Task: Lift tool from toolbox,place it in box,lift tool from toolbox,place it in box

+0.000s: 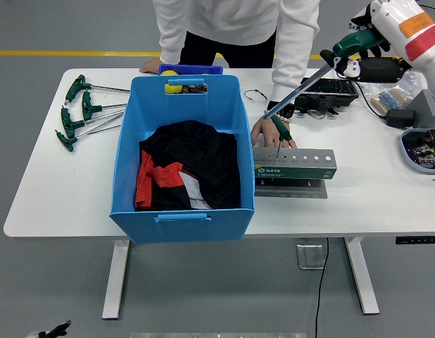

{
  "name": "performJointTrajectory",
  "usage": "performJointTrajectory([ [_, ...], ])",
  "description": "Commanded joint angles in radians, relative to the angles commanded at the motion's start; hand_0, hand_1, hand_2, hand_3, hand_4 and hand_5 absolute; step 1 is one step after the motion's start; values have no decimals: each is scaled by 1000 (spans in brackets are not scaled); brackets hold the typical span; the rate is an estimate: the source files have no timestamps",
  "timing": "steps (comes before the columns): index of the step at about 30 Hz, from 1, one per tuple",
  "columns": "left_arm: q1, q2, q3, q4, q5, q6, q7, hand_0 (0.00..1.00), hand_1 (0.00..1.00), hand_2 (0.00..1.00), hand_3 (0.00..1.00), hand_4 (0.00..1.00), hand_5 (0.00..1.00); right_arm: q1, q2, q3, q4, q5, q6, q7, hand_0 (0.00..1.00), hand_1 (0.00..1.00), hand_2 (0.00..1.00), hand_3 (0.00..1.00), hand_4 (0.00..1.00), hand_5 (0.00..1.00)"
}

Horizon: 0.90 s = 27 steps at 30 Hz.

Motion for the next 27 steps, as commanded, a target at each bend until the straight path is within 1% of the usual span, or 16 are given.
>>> performJointTrajectory([
  [3, 0, 0, 4, 0, -2, 0, 0, 852, 840, 819, 613, 722, 547, 10, 28, -30, 23, 5, -15, 8, 2, 2, 2, 2, 651, 416],
  [4, -1, 1, 8, 0, -5, -1, -1, 850, 840, 819, 612, 722, 548, 16, 41, -46, 30, 7, -22, 11, 2, 2, 2, 2, 647, 392],
  [6, -2, 2, 15, 0, -12, -1, -3, 850, 840, 819, 612, 722, 548, 26, 59, -68, 37, 10, -29, 13, 2, 2, 2, 2, 647, 392],
  [9, -5, 3, 23, 0, -22, -2, -5, 850, 840, 819, 612, 722, 548, 44, 90, -102, 36, 17, -35, 15, 2, 2, 2, 2, 647, 392],
  [11, -7, 3, 29, 0, -28, -1, -7, 852, 840, 818, 613, 722, 549, 58, 118, -129, 27, 22, -39, 17, 2, 2, 2, 2, 647, 399],
  [14, -9, 3, 36, 0, -34, -1, -8, 852, 840, 818, 613, 722, 549, 75, 152, -163, 2, 38, -45, 23, 2, 2, 2, 2, 647, 399],
  [16, -10, 3, 40, 0, -38, -1, -9, 853, 839, 818, 614, 723, 549, 90, 183, -188, -34, 56, -53, 29, 2, 2, 2, 2, 646, 406],
  [20, -12, 4, 48, 0, -46, -1, -11, 853, 839, 818, 614, 723, 549, 113, 230, -226, -94, 68, -63, 29, 2, 2, 2, 2, 646, 406],
  [23, -13, 4, 51, 0, -47, -1, -11, 853, 839, 818, 614, 723, 549, 131, 255, -254, -132, 61, -67, 23, 2, 2, 2, 2, 643, 410],
  [26, -15, 5, 55, 0, -50, -1, -12, 853, 839, 818, 614, 723, 549, 151, 282, -292, -184, 47, -70, 10, 2, 2, 2, 2, 643, 410],
  [27, -16, 5, 54, 0, -49, 0, -12, 853, 839, 818, 614, 725, 551, 156, 288, -302, -196, 45, -70, 6, 2, 2, 2, 2, 636, 423],
])
